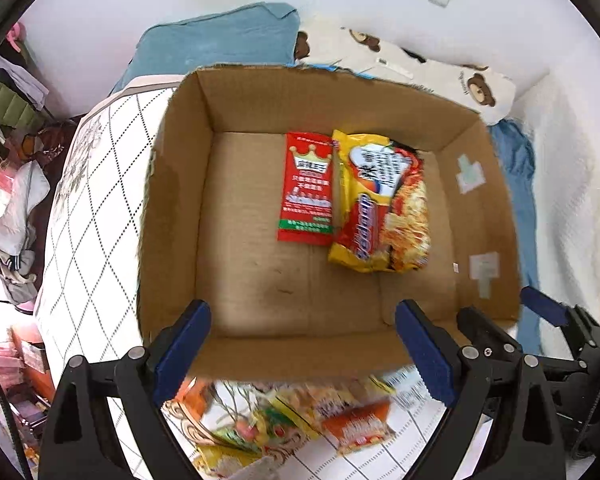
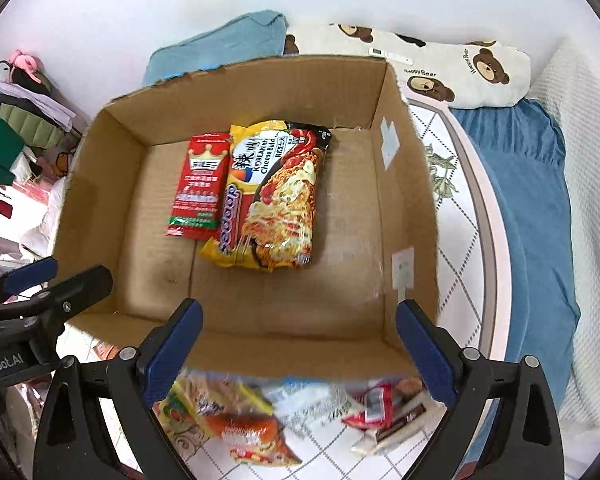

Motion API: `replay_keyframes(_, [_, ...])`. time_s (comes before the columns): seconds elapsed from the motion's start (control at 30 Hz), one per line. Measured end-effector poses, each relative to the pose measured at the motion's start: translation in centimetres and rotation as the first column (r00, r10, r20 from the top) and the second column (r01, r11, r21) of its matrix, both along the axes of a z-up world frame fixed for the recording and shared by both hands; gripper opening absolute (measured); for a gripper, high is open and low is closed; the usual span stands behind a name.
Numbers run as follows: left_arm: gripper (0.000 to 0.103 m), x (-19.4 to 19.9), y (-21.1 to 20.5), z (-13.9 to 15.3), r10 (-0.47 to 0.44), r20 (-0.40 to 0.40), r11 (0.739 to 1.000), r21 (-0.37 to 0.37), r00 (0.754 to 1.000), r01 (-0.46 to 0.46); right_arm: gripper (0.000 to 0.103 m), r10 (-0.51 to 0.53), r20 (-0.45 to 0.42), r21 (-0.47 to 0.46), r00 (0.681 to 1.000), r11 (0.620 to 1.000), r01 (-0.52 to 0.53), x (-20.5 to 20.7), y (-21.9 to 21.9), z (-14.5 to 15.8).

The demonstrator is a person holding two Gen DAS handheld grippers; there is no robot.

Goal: Organize snacks
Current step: 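Grasp the yellow GUOBA chips with left tool while right tool grasps the orange CUICUIJIAO bag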

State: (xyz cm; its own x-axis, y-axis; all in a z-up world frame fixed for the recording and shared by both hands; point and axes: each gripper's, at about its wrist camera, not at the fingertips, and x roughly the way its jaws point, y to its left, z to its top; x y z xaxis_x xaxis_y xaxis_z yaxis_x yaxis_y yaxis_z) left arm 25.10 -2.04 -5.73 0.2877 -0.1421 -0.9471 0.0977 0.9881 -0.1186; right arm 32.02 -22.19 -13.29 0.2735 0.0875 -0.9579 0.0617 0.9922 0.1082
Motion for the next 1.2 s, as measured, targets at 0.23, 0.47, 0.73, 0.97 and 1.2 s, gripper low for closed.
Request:
replay_keyframes(0.23, [0.094,-4.7,0.7,4.2,0.002,0.116,1.000,-0.030,0.993,0.002,0.099,-0.013,0.107,0.046,0.994,0.999,0.008,-4.8,0.4,4.7])
replay_keyframes(0.47, [0.094,-10.2,3.6,4.0,0.032,0.163,1.000,-0.007,0.986,-0.031,0.099,-0.007,0.113,0.112,0.994,0.994,-0.006,-9.9,1.9,4.7])
replay_keyframes(0.73, [0.094,-17.7,8.1,-8.2,-0.016,-0.060,0.976,0.217,0.998,0.028,0.099,0.017,-0.082,0.121,0.997,0.993,-0.007,-14.2,3.8,-5.0])
replay_keyframes(0.97, [0.094,-18.0,7.0,-18.5,-0.100,-0.261,0.944,0.280,0.960,0.174,0.099,0.056,-0.165,0.070,0.985,0.997,-0.045,-14.9,5.8,-11.7])
replay_keyframes(1.2, [0.054,-16.3,6.1,-19.4,-0.036,-0.221,0.973,0.214,0.975,0.084,0.065,0.095,-0.185,-0.049,0.978,0.993,-0.105,-15.5,7.4,-14.6])
